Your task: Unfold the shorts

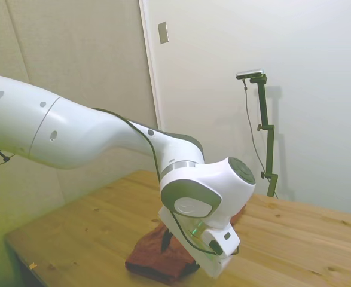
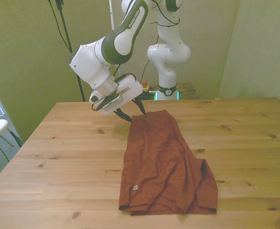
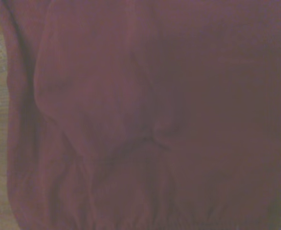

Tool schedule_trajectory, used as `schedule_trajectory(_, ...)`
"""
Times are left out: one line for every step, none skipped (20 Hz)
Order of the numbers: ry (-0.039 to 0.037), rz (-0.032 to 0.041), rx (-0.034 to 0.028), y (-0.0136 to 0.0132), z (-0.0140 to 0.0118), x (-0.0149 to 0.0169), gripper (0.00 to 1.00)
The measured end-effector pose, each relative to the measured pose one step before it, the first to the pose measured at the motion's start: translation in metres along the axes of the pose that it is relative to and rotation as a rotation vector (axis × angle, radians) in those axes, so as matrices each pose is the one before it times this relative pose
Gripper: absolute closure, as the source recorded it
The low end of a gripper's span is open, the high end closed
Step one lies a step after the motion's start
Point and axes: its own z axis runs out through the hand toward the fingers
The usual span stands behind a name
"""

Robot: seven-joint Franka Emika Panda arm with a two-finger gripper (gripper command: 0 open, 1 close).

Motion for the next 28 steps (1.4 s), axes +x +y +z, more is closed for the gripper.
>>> schedule_trajectory(-0.00033,0.00002,-0.00009,0.00030,0.00017,0.00027,1.00)
schedule_trajectory(-0.00031,-0.00046,-0.00007,0.00025,0.00017,0.00020,1.00)
schedule_trajectory(-0.00023,-0.00018,-0.00003,0.00020,0.00011,0.00014,1.00)
schedule_trajectory(-0.00012,0.00042,0.00005,0.00022,0.00004,0.00012,1.00)
schedule_trajectory(-0.00010,0.00046,0.00007,0.00023,0.00003,0.00012,1.00)
schedule_trajectory(-0.00007,0.00057,0.00013,0.00029,0.00000,0.00013,1.00)
schedule_trajectory(-0.00007,0.00078,0.00019,0.00041,-0.00001,0.00018,1.00)
schedule_trajectory(0.00000,0.00074,0.00023,0.00040,-0.00005,0.00016,1.00)
schedule_trajectory(0.00006,0.00067,0.00024,0.00037,-0.00008,0.00013,1.00)
schedule_trajectory(0.00006,0.00048,0.00019,0.00026,-0.00007,0.00009,1.00)
schedule_trajectory(0.00005,0.00017,0.00008,0.00010,-0.00005,0.00004,1.00)
schedule_trajectory(0.00004,0.00002,0.00002,0.00001,-0.00002,0.00001,1.00)
schedule_trajectory(0.00003,0.00007,0.00004,0.00004,-0.00002,0.00001,1.00)
schedule_trajectory(0.00009,0.00002,0.00005,0.00002,-0.00005,0.00001,1.00)
schedule_trajectory(0.00026,-0.00022,0.00022,0.00014,-0.00017,-0.00001,1.00)
schedule_trajectory(0.00096,-0.00071,0.00050,-0.00004,-0.00054,-0.00020,1.00)
schedule_trajectory(0.00281,-0.00184,0.00110,-0.00065,-0.00154,-0.00066,1.00)
schedule_trajectory(0.00397,-0.00252,0.00192,-0.00080,-0.00237,-0.00119,1.00)
schedule_trajectory(0.00372,-0.00326,0.00231,-0.00104,-0.00284,-0.00166,1.00)
schedule_trajectory(0.00225,-0.00413,0.00271,-0.00134,-0.00334,-0.00228,1.00)
schedule_trajectory(0.00304,-0.00518,0.00296,-0.00175,-0.00378,-0.00268,1.00)
schedule_trajectory(0.00472,-0.00695,0.00285,-0.00252,-0.00407,-0.00305,1.00)
schedule_trajectory(0.00375,-0.00964,0.00215,-0.00405,-0.00393,-0.00381,1.00)
schedule_trajectory(0.00211,-0.01365,0.00077,-0.00652,-0.00348,-0.00489,1.00)
schedule_trajectory(0.00276,-0.01683,-0.00109,-0.00889,-0.00254,-0.00542,1.00)
schedule_trajectory(0.00388,-0.01800,-0.00312,-0.01137,-0.00150,-0.00619,1.00)
schedule_trajectory(0.00260,-0.01722,-0.00448,-0.01293,-0.00045,-0.00663,1.00)
schedule_trajectory(0.00114,-0.01546,-0.00562,-0.01403,0.00052,-0.00685,1.00)
